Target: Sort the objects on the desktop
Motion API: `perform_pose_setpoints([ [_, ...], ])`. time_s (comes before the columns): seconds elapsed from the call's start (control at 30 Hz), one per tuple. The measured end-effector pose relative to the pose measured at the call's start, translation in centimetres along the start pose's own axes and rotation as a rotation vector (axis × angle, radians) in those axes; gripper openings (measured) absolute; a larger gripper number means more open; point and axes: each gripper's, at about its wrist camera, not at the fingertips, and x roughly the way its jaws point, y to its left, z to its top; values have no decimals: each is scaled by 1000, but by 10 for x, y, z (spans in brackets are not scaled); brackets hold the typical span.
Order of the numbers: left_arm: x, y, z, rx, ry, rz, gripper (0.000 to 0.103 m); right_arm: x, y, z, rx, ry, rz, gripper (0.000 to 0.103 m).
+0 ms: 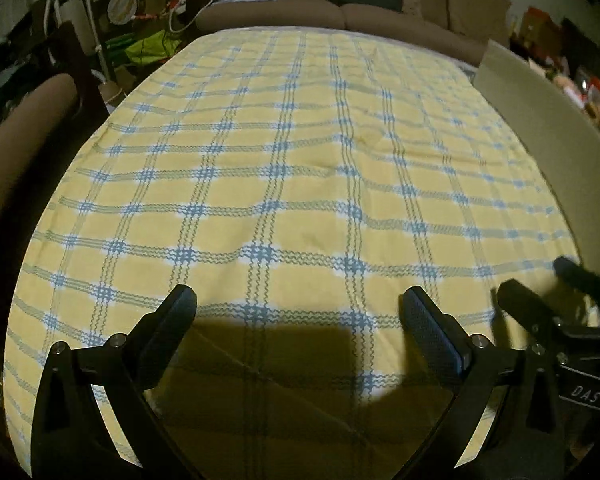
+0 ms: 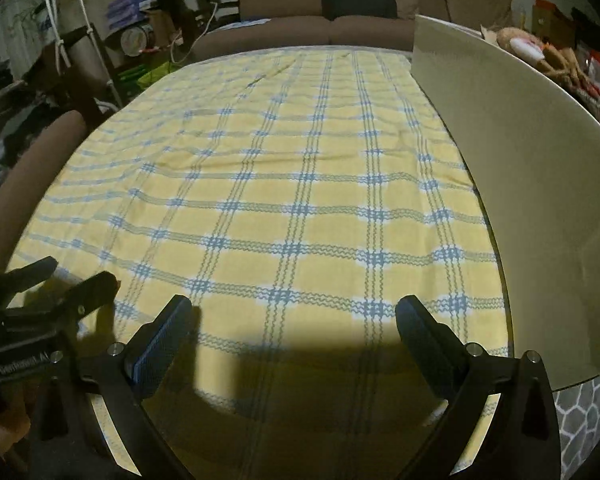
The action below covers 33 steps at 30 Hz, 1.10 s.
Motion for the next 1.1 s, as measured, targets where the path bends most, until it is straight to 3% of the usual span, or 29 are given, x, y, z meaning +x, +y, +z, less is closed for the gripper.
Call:
perform_pose_setpoints([
  [0.13, 1, 0, -4, 11, -19, 2, 103, 4, 7, -1, -31, 10, -45, 103],
  [1.1, 1, -1, -3, 13, -21, 7, 103, 7, 5, 1, -39, 14, -50, 103],
])
